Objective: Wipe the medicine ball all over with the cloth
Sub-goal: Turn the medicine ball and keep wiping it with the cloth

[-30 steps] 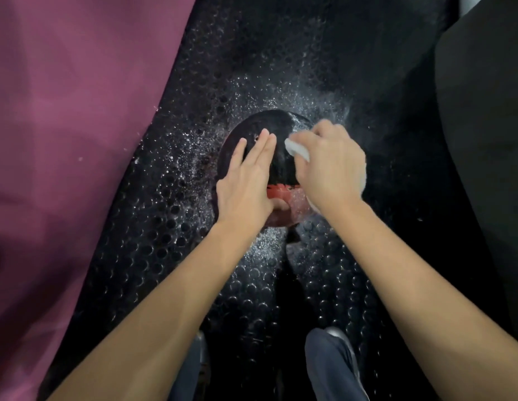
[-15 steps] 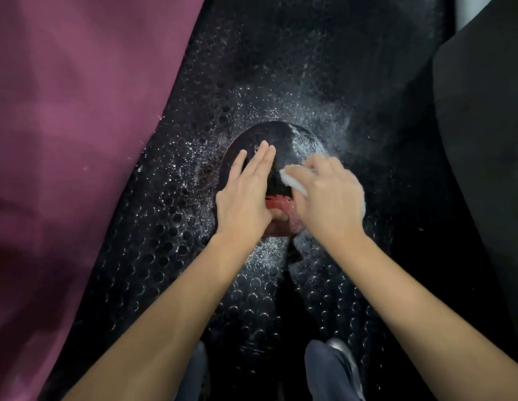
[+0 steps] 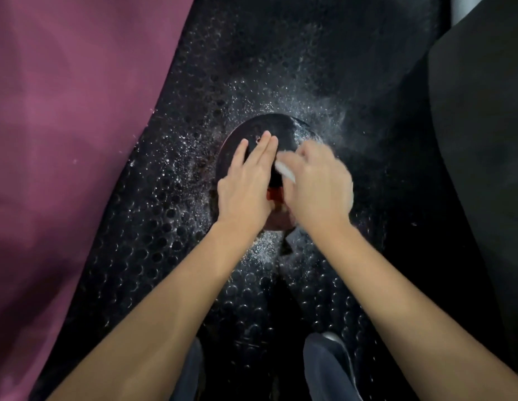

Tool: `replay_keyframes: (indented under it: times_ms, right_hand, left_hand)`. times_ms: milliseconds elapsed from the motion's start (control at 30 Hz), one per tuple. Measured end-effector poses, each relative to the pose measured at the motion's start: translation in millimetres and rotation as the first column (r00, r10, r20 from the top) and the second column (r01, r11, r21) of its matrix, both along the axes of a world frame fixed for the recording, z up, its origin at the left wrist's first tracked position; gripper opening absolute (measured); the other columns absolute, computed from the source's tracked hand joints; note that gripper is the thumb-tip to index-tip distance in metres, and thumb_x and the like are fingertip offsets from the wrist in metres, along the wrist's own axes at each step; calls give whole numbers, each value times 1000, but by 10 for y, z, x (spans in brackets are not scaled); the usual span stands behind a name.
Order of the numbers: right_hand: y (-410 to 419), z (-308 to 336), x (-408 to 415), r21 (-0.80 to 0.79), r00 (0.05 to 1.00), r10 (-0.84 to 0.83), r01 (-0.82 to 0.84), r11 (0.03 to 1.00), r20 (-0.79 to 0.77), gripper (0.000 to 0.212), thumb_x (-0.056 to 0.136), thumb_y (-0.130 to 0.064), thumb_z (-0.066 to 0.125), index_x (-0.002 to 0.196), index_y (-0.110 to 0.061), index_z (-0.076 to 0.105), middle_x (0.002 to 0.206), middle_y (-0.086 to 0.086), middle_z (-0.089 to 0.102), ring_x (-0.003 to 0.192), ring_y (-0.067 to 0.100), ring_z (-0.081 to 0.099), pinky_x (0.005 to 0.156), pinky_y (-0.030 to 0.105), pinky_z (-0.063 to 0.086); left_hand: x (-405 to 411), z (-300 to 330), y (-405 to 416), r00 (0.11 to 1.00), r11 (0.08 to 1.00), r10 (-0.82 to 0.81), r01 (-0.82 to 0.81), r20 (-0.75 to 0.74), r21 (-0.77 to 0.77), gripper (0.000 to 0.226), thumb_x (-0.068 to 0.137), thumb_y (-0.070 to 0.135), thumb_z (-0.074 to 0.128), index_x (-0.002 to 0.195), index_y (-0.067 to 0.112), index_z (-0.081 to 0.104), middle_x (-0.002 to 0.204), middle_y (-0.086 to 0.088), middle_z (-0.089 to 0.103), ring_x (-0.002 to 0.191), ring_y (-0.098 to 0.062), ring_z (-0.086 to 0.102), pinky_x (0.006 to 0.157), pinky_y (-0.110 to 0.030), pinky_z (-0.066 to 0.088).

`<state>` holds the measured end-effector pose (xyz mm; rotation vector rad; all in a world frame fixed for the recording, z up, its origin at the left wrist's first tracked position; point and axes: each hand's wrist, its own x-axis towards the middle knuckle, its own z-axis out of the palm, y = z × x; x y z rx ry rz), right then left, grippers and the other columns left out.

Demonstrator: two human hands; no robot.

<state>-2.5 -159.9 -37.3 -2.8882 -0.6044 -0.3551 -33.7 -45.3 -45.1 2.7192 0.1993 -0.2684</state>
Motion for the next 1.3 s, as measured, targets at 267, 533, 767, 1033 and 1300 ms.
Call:
replay_keyframes:
  times_ms: [267, 533, 767, 1033, 1300]
  right_hand:
    - [-59, -10, 54, 59, 998, -60, 59, 996, 8, 17, 76, -9, 69, 89, -18, 74, 78, 7, 60, 68, 28, 57, 53, 29, 34]
    - [-109, 41, 156, 119, 989, -99, 112, 987, -108, 18, 85, -15, 61, 98, -19, 72, 86, 7, 61, 79, 28, 57, 58, 31, 36]
    - [-20, -35, -100, 178, 997, -43, 55, 983, -69, 16, 75, -14, 72, 89, -22, 73, 79, 2, 60, 69, 24, 58, 54, 24, 32]
    - [-71, -16, -178, 114, 999, -32, 34, 993, -21, 13, 75, -13, 69, 85, -19, 72, 79, 5, 60, 69, 26, 57, 54, 31, 42]
    - [-205, -24, -155, 127, 997, -64, 68, 989, -39, 18, 74, -12, 73, 89, -20, 73, 77, 4, 60, 67, 24, 56, 51, 27, 38]
  left_hand:
    - [49, 19, -54, 999, 999, -34, 34, -9, 33, 107, 78, 18, 79, 155, 28, 6, 161, 18, 0, 150, -16, 3, 93, -38, 49]
    - [27, 68, 1, 998, 998, -53, 54, -44, 31, 116, 71, 37, 82, 156, 25, 3, 162, 16, -1, 150, -17, 1, 99, -43, 47]
    - [34, 83, 181, 995, 990, 48, -59, -89, -126, 112, 72, 50, 77, 156, 23, 8, 163, 8, 4, 149, -27, 10, 115, -49, 29]
    - [-192, 130, 105, 982, 999, 30, -35, -185, -21, 113, 74, 49, 77, 155, 33, -1, 162, 17, -5, 149, -21, 5, 105, -52, 38]
    - [-152, 169, 41, 983, 999, 40, -42, -181, -10, 113, 74, 51, 76, 155, 30, 0, 162, 15, -4, 149, -24, 6, 104, -55, 39]
